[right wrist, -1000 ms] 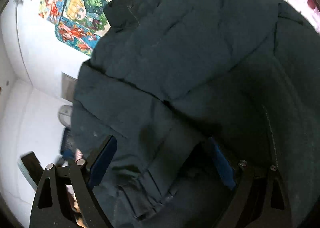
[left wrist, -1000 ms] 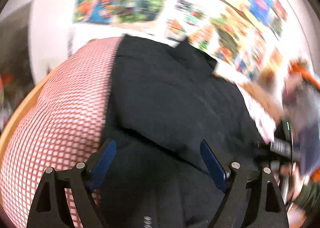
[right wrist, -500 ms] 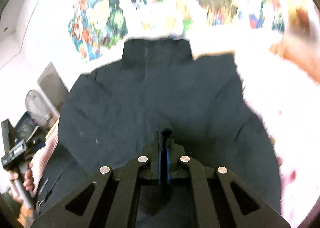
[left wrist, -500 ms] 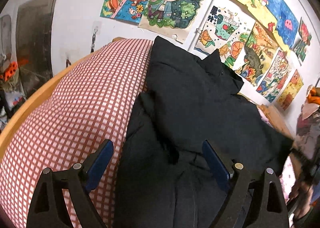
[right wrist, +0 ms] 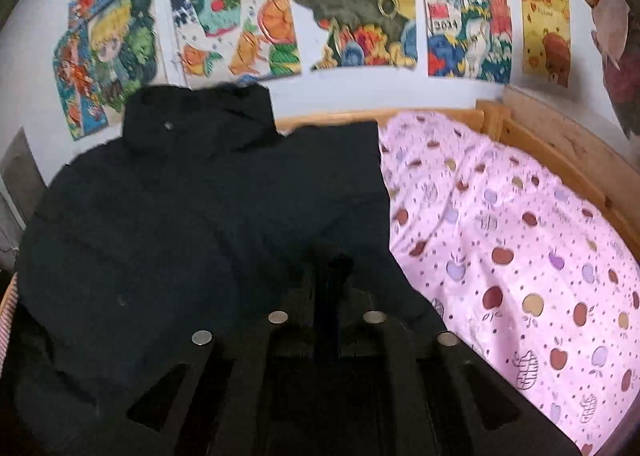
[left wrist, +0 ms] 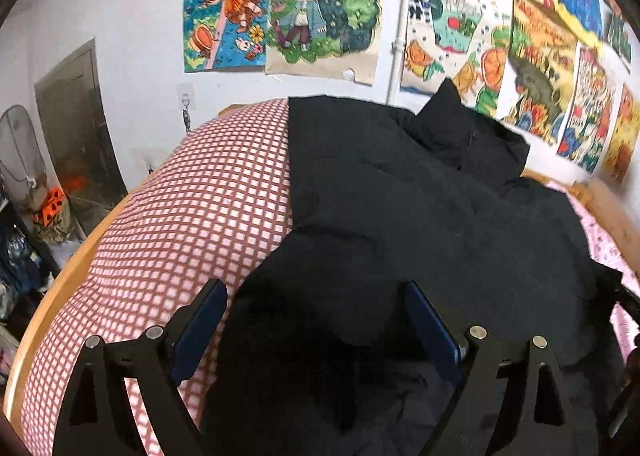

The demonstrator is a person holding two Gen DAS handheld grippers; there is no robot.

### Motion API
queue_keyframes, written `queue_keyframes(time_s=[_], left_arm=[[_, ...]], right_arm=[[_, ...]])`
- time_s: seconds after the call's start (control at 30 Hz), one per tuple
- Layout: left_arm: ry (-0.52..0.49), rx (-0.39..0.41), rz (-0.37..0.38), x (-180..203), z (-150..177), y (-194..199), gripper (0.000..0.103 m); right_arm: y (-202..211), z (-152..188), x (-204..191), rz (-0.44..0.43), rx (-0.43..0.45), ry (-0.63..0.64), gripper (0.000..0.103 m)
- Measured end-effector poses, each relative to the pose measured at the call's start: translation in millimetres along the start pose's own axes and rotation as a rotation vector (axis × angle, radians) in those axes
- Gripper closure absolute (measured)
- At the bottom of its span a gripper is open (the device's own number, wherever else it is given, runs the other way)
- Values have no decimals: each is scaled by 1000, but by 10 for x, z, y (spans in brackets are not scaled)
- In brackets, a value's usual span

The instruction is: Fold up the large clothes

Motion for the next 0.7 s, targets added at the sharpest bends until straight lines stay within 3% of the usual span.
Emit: queue_keyframes(time_s=[0.07, 0.13, 0.27, 0.33, 0.47, 0.7], left_arm=[[-7, -8, 1, 45, 25, -68, 13], [-26, -29, -3, 89, 63, -146, 13], [-80, -93, -62, 163, 184, -322, 3], [-93, -111, -74, 174, 235, -379, 1], [-98, -116, -73, 185, 298, -443, 0], [-68, -143, -53, 153, 413, -606, 0]], right_arm=[[56, 6, -46, -3, 25, 26, 64], [120, -3, -134, -54, 60, 62, 50], [143, 43, -402, -75, 86, 206, 39], [62, 128, -506, -56, 57, 274, 33], [-152, 339, -536, 28, -22, 344, 31], [-267, 452, -450, 16, -58, 288, 18]])
Point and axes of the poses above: each gripper's, at about its wrist camera, not at the fingertips, and y roughly against the way its jaws point, x to its right, z to its underside, the point moved 3 cm from there along -y, roughly the way its jaws point, and after that the axes turned 8 degrees about x, right-handed, at the moved point
